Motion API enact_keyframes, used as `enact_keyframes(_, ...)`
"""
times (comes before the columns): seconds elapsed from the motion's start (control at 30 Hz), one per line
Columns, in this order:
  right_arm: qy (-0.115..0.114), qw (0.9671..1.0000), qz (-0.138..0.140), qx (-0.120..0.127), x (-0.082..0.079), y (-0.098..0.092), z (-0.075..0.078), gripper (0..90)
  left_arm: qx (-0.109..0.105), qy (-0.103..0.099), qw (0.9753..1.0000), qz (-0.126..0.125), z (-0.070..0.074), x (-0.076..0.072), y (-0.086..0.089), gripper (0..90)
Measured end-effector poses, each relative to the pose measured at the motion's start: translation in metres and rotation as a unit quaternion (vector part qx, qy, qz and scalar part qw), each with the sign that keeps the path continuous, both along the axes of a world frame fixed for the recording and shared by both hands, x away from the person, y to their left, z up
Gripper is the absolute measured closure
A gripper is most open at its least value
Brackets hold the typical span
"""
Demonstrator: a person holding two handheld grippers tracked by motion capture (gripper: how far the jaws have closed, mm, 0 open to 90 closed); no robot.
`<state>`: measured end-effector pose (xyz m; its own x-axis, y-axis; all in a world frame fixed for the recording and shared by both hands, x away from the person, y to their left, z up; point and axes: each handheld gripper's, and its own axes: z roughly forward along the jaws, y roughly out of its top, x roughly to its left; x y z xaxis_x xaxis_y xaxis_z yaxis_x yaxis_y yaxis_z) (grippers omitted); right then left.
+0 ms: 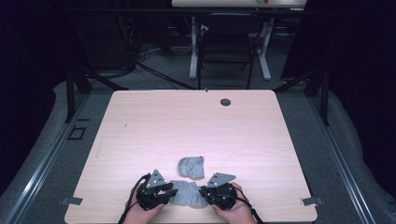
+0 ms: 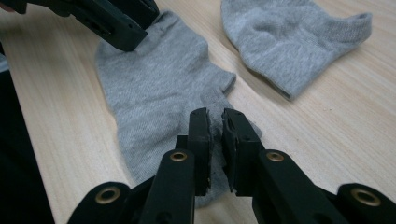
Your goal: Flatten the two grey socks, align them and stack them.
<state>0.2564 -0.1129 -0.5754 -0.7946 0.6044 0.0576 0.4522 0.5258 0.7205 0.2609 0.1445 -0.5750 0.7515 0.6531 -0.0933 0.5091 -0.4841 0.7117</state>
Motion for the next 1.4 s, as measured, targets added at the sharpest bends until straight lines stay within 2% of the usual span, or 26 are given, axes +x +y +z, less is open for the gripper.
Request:
enact_keyframes(0.33,0.002,0.9999,-0.008,-0.014,0.001,-0.004,-0.001,82.9,-0.002,0.015,0.9998,0.009,-0.001,-0.003,0.004,66.4)
enact_keyframes(0.73,0.001,0.9997,-0.011,-0.02,0.002,-0.009,-0.001,83.3,0.004,0.016,0.9998,0.006,0.0,-0.012,-0.002,66.1)
enact_keyframes(0.83,0.002,0.9997,-0.011,-0.023,0.001,-0.01,0.0,82.9,0.0,0.018,0.9998,0.006,-0.001,-0.011,-0.001,65.6)
enact_keyframes(0.9,0.005,0.9998,-0.018,-0.006,0.001,-0.011,-0.001,81.2,-0.009,0.018,0.9998,0.006,0.0,-0.011,-0.002,63.0)
enact_keyframes(1.07,0.003,0.9998,-0.018,0.002,0.001,-0.011,0.004,79.4,-0.012,0.013,0.9998,0.003,0.003,-0.01,-0.002,60.4)
enact_keyframes(1.3,0.002,0.9997,-0.019,0.018,0.001,-0.013,0.01,75.2,-0.026,-0.002,0.9995,0.019,0.008,-0.007,0.003,56.0)
enact_keyframes(1.4,0.001,0.9996,-0.02,0.021,0.002,-0.013,0.013,71.3,-0.024,-0.008,0.9994,0.022,0.01,-0.005,0.005,55.0)
